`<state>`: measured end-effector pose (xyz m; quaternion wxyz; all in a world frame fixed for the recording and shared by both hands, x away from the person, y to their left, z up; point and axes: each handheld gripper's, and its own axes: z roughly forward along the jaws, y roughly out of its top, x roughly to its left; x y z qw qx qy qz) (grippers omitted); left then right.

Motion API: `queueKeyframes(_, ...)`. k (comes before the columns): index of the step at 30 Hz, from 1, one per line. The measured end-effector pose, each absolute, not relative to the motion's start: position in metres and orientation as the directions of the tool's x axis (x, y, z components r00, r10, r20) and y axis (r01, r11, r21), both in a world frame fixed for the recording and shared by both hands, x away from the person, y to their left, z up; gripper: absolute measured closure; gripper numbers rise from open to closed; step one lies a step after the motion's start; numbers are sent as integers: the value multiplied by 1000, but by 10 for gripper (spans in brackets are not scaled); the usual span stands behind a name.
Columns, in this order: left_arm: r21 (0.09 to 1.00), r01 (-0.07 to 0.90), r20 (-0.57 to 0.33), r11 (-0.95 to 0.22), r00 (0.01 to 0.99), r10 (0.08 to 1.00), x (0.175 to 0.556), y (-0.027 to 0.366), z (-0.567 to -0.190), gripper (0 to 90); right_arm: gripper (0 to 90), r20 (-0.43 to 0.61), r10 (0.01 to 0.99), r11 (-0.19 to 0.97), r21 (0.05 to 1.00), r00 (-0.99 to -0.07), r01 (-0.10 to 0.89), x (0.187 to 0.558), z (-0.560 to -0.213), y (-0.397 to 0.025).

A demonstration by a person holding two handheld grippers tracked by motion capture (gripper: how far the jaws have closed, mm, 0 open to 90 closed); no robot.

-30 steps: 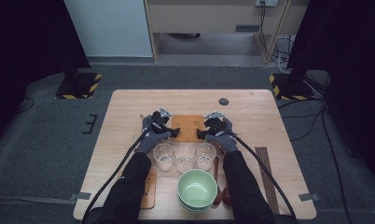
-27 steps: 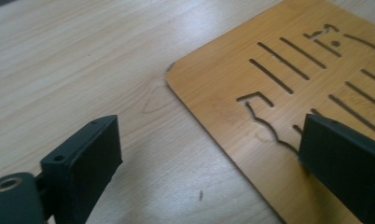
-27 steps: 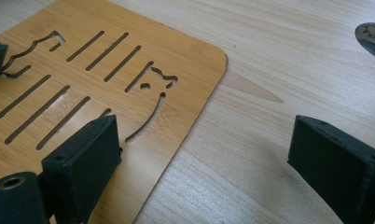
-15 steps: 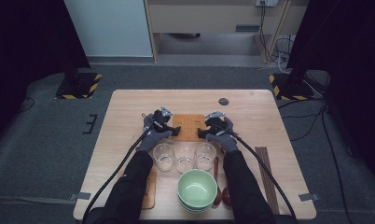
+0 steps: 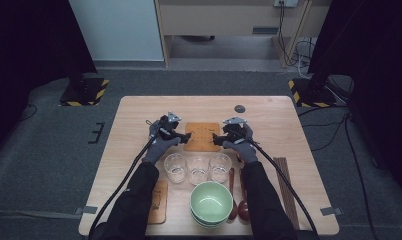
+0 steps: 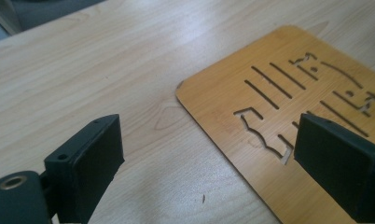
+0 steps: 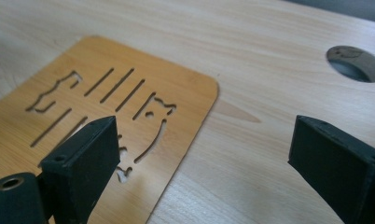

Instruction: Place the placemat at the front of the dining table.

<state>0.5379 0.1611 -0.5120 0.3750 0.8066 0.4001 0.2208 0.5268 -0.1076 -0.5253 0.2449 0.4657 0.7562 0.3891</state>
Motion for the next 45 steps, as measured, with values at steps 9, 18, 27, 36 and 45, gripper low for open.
queueKeyframes(9, 786, 479, 60, -391, 569, 820, 519, 170, -490, 110, 127, 38, 916, 177, 856, -400, 486, 515, -502, -135)
queueKeyframes(18, 797, 468, 63, -382, 565, 823, 499, 180, -476, 141, 173, 68, 926, 108, 894, -371, 434, 496, -481, -161)
queueKeyframes(27, 842, 446, 8, -305, 554, 832, 468, 195, -461, 202, 68, 124, 891, 70, 913, -436, 402, 466, -464, -190)
queueKeyframes(36, 892, 377, -4, -251, 560, 828, 419, 204, -441, 221, 122, 105, 860, 92, 931, -499, 354, 427, -441, -206)
queueKeyframes(45, 924, 323, -16, -204, 565, 825, 368, 210, -439, 238, 242, 94, 805, 96, 954, -586, 285, 385, -433, -207)
